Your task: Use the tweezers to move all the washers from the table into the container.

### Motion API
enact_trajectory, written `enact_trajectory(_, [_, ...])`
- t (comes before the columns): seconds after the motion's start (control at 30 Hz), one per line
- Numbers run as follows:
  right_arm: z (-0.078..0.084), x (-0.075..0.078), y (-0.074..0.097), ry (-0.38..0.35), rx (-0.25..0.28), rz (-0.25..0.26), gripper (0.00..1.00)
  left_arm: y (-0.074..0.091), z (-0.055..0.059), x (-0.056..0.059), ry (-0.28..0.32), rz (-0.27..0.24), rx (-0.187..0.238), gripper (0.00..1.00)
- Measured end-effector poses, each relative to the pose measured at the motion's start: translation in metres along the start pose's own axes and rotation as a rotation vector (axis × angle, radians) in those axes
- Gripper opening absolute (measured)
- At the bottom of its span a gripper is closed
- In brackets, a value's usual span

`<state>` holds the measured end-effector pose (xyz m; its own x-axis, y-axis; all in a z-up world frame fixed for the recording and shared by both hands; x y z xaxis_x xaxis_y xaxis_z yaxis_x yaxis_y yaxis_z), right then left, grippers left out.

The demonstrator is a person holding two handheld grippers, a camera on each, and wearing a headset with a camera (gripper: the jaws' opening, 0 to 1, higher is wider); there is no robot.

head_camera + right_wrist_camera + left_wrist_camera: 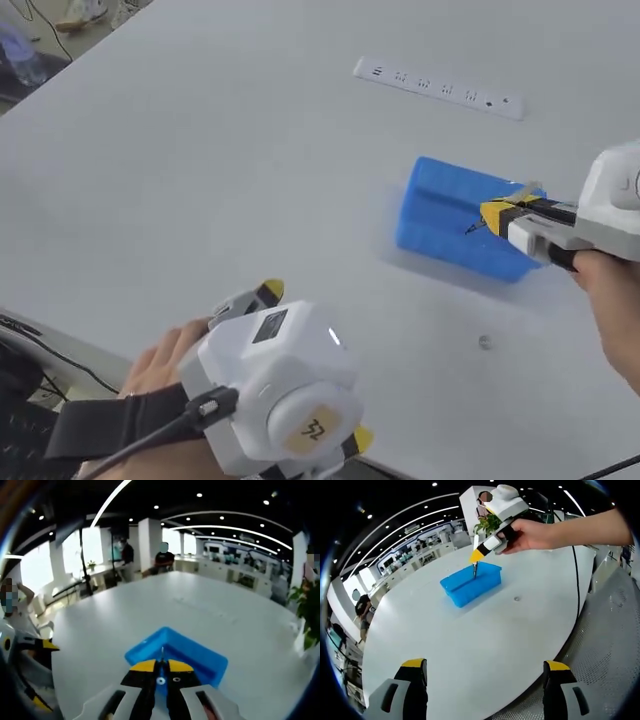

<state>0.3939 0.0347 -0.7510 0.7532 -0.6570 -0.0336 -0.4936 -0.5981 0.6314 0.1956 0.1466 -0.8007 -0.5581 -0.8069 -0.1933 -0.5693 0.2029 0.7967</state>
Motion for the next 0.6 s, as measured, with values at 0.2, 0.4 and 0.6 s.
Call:
enact_trajectory(0.2, [0.001,0.001,0.017,-0.002,0.005,0.018,0.03,0.0,0.0,-0.001,0.001,-0.006,0.003,0.99])
enact_trajectory(0.4, [0.01,0.0,0.027,-0.012,-0.001,0.021,0.03,0.0,0.0,-0.002,0.004,-0.009,-0.002,0.99])
enact_trajectory(0.6, [0.02,-0.007,0.036,-0.031,-0.016,0.025,0.03,0.0,-0.001,-0.004,-0.002,-0.023,0.003,0.99])
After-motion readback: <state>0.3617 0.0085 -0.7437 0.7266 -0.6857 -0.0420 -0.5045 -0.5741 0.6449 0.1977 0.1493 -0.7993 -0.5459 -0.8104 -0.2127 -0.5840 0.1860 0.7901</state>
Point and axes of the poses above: the centre of the closed fingertips' face, and the gripper's own axes: y roughly backward along the fingers, x roughly to its right, z roughly out of its underside, the point moved 2 cm from there along y, roughly backward along the fingers, and after that the axes turned 7 degrees about -x, right-handed, at the moved point
